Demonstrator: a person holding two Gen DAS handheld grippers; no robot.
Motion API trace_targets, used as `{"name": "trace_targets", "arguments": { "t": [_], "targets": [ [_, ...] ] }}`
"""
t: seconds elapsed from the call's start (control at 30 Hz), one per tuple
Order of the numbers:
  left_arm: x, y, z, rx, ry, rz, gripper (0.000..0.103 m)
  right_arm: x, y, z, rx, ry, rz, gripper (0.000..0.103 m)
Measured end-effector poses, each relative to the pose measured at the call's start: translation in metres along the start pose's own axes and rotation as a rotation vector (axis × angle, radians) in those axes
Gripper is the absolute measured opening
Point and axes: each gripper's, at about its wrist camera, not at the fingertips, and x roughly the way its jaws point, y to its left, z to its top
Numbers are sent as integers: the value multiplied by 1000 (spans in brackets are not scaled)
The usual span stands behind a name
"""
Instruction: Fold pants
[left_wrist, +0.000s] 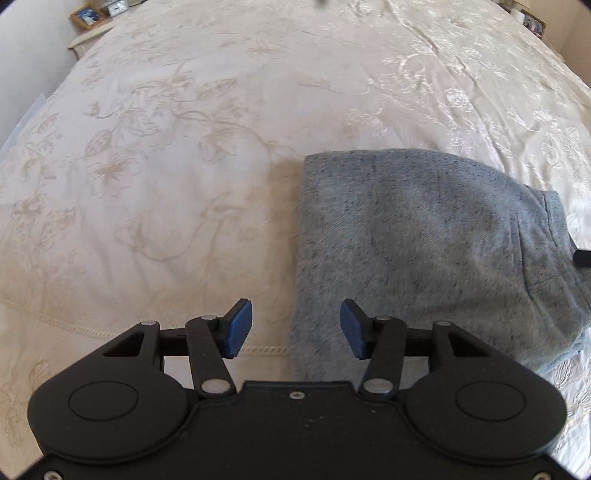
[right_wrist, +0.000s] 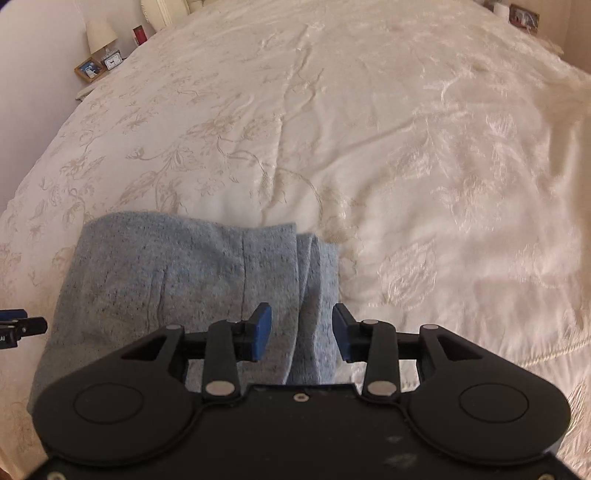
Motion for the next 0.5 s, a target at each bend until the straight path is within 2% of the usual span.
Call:
{"name": "trace_targets", "arguments": {
  "t": [0.17,0.27,0.4,0.5],
  "targets": [
    [34,-16,9,48,66,-50,58,27,-16,-6,104,70,30,41],
    [50,-23,10,97,89,-36,62,45,-22,-6,150,92,56,47],
    [55,-20,11,108,88,-31,76,65,-31,-4,194,108,94,56],
    [61,-9,13,75,102,-66,84,70,-35,-4,228,108,116,58]
  ]
}}
